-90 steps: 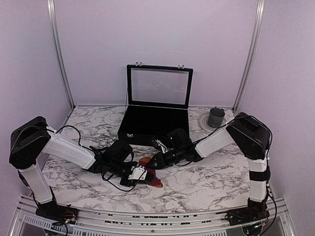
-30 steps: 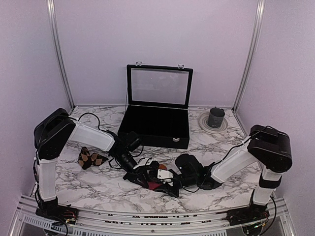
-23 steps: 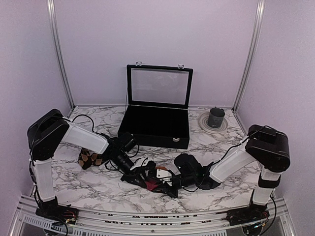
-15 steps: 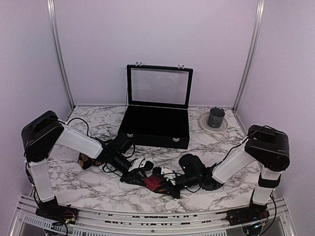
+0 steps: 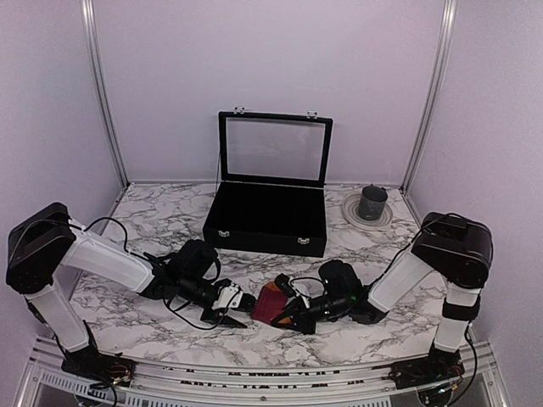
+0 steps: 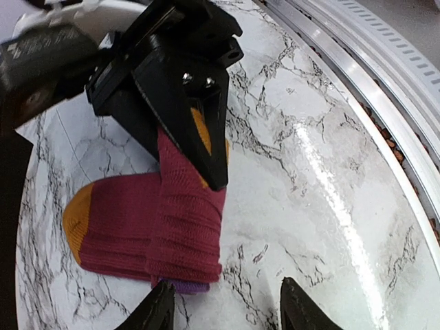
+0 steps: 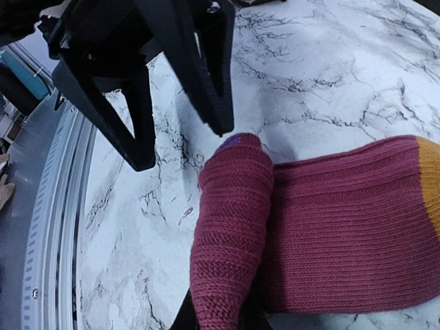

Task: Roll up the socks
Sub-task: Roll the sock at the center of the board.

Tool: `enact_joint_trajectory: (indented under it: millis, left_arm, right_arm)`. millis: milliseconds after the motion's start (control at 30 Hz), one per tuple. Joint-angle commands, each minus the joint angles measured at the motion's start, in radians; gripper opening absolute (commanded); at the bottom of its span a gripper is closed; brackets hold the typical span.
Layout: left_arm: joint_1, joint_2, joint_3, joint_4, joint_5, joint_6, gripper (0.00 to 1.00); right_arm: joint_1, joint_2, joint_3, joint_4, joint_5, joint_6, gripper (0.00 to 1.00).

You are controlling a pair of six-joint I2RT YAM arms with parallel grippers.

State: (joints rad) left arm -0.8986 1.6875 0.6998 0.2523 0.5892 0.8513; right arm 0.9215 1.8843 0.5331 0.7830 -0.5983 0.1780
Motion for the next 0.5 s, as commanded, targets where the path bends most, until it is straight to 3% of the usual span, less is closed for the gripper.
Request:
enact_joint_trajectory:
  millis: [0,467]
  left_arm:
    - [-0.051,-0.006,-0.026,0.123,-0.091,0.069,0.52]
    - [-0.101,0.103,-0.003,0.179,-0.329,0.177,0.42]
  right_arm:
    - [-0.015,0.070,0.041,-0.205,-0.025,0.088,0.00]
    - [-0.072,0.147,0.125,-0.394,-0.105,0.245,0.00]
